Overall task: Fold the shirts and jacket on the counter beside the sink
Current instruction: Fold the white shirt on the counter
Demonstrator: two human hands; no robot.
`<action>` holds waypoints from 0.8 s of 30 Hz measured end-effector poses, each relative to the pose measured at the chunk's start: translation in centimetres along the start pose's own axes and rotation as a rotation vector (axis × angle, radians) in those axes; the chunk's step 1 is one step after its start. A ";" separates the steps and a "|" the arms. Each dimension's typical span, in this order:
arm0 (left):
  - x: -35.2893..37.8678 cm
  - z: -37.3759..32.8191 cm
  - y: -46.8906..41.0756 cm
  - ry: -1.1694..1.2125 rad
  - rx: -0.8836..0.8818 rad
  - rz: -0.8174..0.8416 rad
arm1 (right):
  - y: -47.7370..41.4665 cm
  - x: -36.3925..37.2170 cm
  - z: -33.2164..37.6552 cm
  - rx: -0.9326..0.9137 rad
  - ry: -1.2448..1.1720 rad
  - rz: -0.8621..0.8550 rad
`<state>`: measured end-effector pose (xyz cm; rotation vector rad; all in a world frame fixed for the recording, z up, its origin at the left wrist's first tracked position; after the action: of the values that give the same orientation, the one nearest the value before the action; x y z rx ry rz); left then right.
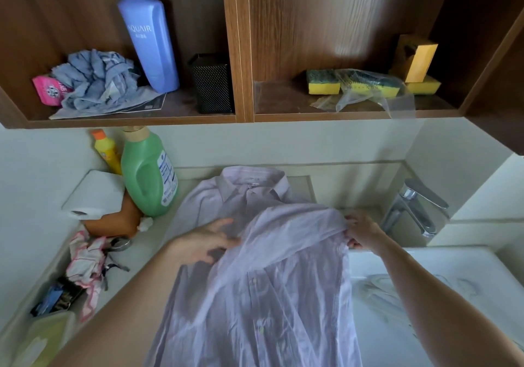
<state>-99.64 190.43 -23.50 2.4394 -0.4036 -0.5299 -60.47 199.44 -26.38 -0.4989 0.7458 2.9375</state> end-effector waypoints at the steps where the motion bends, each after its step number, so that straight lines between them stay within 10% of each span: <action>1: 0.4 1.1 -0.3 -0.147 -0.051 -0.005 | 0.1 0.2 -0.4 0.029 0.060 0.057; 12: 3.1 2.5 -2.6 -1.143 0.010 -0.050 | -0.6 0.8 4.3 -0.432 0.113 -0.151; 18: 0.7 -1.0 -2.2 -0.606 0.136 -0.284 | 4.0 8.9 8.5 -0.464 -0.049 0.270; 24: -0.8 -4.6 -0.2 -0.145 0.264 -0.144 | 8.2 18.7 11.6 -0.404 0.124 0.762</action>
<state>-98.23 193.22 -20.00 2.7075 -0.3788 -0.7606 -82.74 197.49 -19.15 -0.5097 0.3980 3.8394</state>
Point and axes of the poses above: each hand's wrist, its own y-axis away from the middle knuckle, its own x-axis out of the palm, z = x × y, the point moved 7 cm from there along -y, towards the middle knuckle, and after that the axes turned 14 degrees about -y, right-handed, at the moved point
